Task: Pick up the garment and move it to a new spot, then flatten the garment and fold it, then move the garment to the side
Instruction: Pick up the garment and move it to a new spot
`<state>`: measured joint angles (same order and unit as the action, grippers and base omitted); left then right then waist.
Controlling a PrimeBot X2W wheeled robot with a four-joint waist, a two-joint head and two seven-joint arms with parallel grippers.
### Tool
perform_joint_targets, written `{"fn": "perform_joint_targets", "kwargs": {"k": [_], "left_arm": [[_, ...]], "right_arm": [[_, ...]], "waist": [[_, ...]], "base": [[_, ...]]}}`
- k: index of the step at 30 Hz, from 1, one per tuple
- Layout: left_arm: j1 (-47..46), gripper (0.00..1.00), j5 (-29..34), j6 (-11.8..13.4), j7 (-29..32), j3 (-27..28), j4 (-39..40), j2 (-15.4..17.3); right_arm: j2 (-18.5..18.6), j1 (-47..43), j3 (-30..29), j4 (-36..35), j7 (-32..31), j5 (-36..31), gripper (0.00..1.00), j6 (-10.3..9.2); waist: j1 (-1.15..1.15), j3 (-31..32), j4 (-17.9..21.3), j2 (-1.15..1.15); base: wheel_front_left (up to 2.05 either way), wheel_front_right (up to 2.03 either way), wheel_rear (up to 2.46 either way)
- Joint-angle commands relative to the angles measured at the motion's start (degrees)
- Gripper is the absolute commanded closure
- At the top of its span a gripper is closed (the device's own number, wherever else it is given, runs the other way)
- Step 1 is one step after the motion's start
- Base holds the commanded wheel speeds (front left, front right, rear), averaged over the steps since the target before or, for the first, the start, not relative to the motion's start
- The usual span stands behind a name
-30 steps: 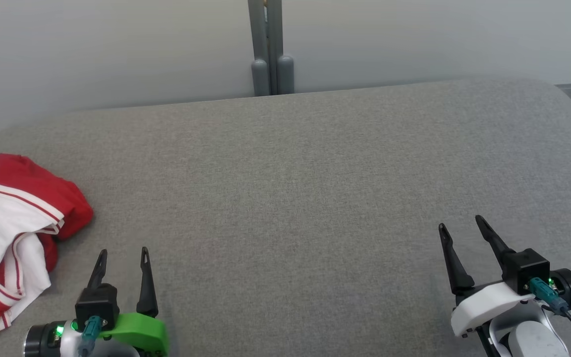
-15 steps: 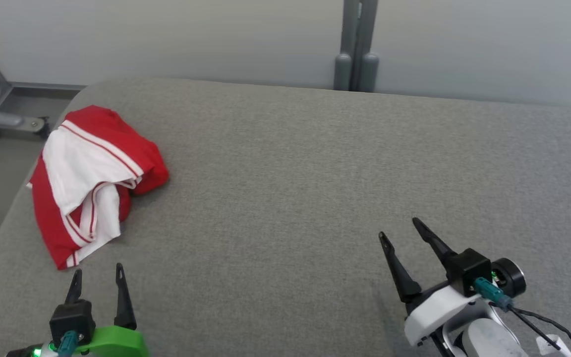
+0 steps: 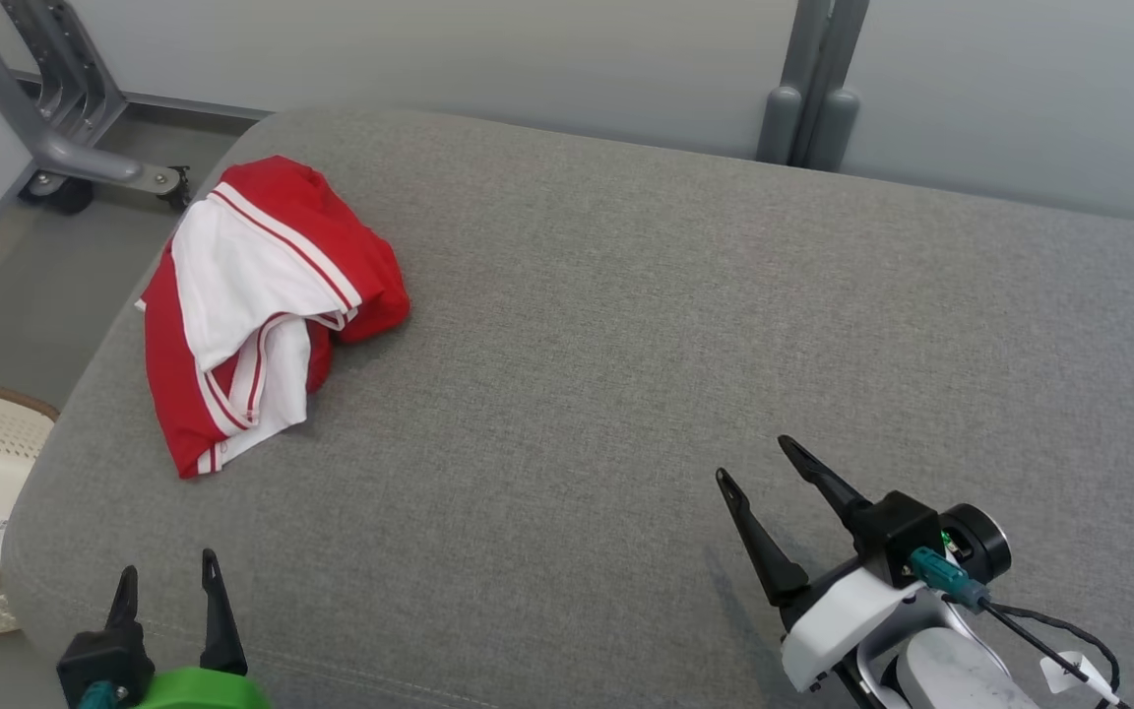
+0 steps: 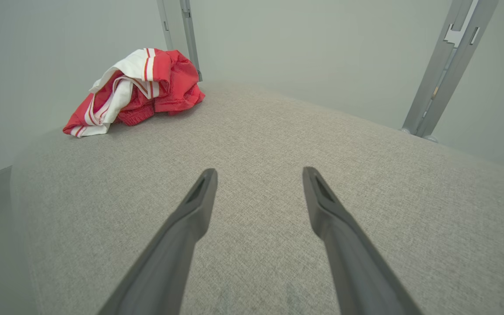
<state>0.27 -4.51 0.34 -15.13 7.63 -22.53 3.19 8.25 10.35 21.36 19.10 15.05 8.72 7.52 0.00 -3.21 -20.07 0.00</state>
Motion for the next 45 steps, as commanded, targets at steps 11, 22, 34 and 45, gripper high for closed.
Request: {"fn": "perform_joint_targets", "kwargs": {"k": [11, 22, 34, 45], "left_arm": [[-11.2, 0.00, -0.7, -4.5, 0.0, 3.7, -6.6, 2.5], [-23.1, 0.00, 2.8, -4.5, 0.0, 3.1, -18.5, 8.9], [-26.7, 0.00, 3.2, -2.1, 0.0, 2.7, -25.4, 9.4], [-31.4, 0.00, 3.8, -0.5, 0.0, 1.9, -26.6, 10.5]], "right_arm": [[2.7, 0.4, -1.1, 0.3, 0.2, 0.8, 0.00, -0.06], [5.1, 0.8, -0.7, 0.2, 0.2, 1.9, 0.00, -0.06], [6.8, -0.3, -0.6, 0.6, 0.2, 3.1, 0.00, -0.06], [7.3, 1.7, -1.5, -0.7, 0.2, 2.8, 0.00, -0.06]], "waist": [[0.00, -4.6, 5.0, 0.00], [0.00, -8.5, 7.8, 0.00], [0.00, -8.6, 8.5, 0.00], [0.00, -13.4, 9.5, 0.00]], "base": [[0.00, 0.00, 0.00], [0.00, 0.00, 0.00], [0.00, 0.00, 0.00], [0.00, 0.00, 0.00]]}}
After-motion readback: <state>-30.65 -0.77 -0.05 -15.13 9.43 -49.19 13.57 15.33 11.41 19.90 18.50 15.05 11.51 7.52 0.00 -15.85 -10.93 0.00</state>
